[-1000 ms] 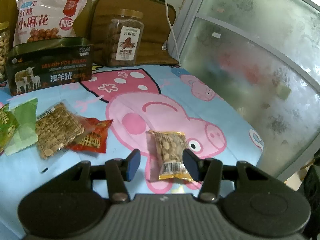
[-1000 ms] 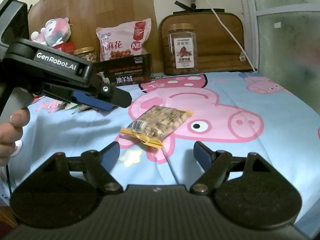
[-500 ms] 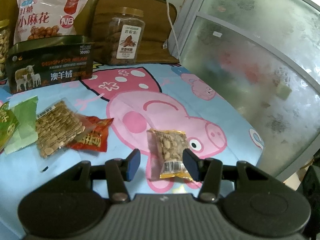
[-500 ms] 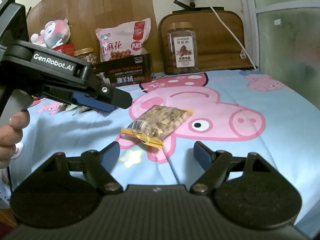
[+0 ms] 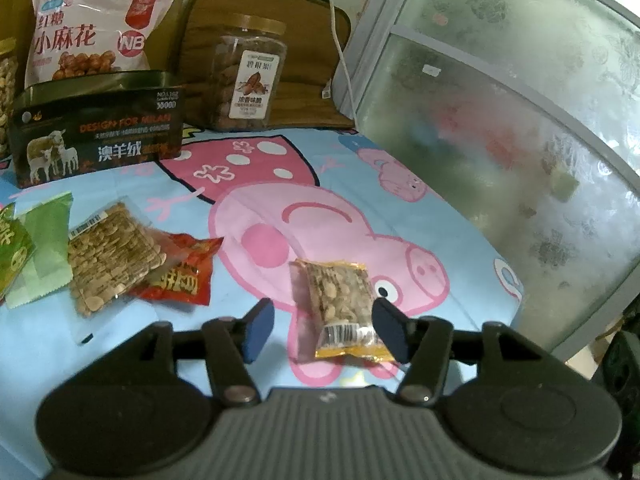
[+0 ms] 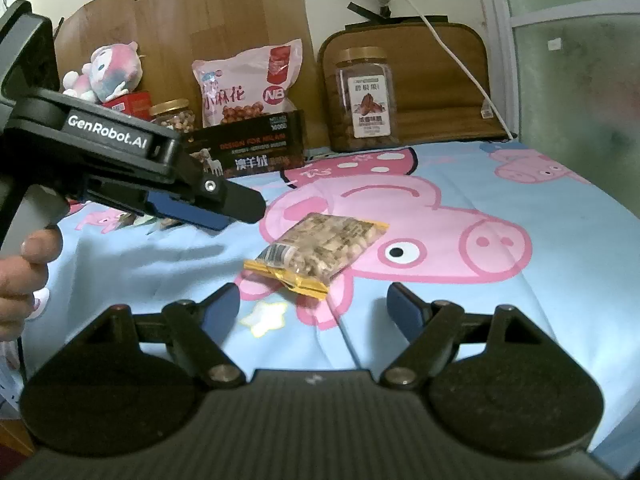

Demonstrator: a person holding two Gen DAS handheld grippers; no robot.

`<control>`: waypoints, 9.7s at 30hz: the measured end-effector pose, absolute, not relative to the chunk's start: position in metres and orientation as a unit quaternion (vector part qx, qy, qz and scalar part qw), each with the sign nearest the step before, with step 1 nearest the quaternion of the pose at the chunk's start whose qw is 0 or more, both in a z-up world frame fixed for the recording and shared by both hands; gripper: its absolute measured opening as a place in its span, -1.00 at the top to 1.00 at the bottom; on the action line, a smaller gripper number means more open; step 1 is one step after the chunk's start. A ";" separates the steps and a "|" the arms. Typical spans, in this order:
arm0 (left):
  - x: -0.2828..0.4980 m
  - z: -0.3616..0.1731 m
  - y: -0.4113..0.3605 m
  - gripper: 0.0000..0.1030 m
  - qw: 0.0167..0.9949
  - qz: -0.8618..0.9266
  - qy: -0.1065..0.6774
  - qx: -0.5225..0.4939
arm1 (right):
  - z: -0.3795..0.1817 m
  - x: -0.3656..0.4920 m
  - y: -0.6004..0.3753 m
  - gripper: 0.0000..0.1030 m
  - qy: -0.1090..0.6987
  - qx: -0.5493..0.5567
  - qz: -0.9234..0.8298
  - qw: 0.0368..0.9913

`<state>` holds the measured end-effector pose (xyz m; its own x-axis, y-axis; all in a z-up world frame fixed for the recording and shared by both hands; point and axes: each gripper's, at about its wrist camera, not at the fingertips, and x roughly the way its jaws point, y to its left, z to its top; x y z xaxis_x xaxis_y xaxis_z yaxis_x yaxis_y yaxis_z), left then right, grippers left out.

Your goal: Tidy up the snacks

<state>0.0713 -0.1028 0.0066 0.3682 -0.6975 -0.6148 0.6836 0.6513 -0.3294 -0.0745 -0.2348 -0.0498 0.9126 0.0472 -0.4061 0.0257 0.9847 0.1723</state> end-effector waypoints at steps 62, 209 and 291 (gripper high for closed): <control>0.064 0.013 -0.097 -0.12 0.833 -0.419 0.362 -0.007 | -0.044 -0.081 -0.230 -0.58 0.199 0.089 0.016 0.976; 0.218 -0.022 0.128 -0.13 0.844 -0.245 0.412 -0.239 | -0.029 0.139 -0.107 0.14 0.328 0.097 0.278 0.898; 0.358 0.045 -0.007 0.17 0.861 -0.254 0.396 -0.194 | 0.025 0.286 -0.246 0.59 0.324 0.329 0.278 0.842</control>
<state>0.3583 -0.0069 0.0451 0.5569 -0.5907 -0.5840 0.2830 0.7959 -0.5352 0.2863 -0.2457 0.0246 0.6354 0.6819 -0.3624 -0.2562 0.6289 0.7341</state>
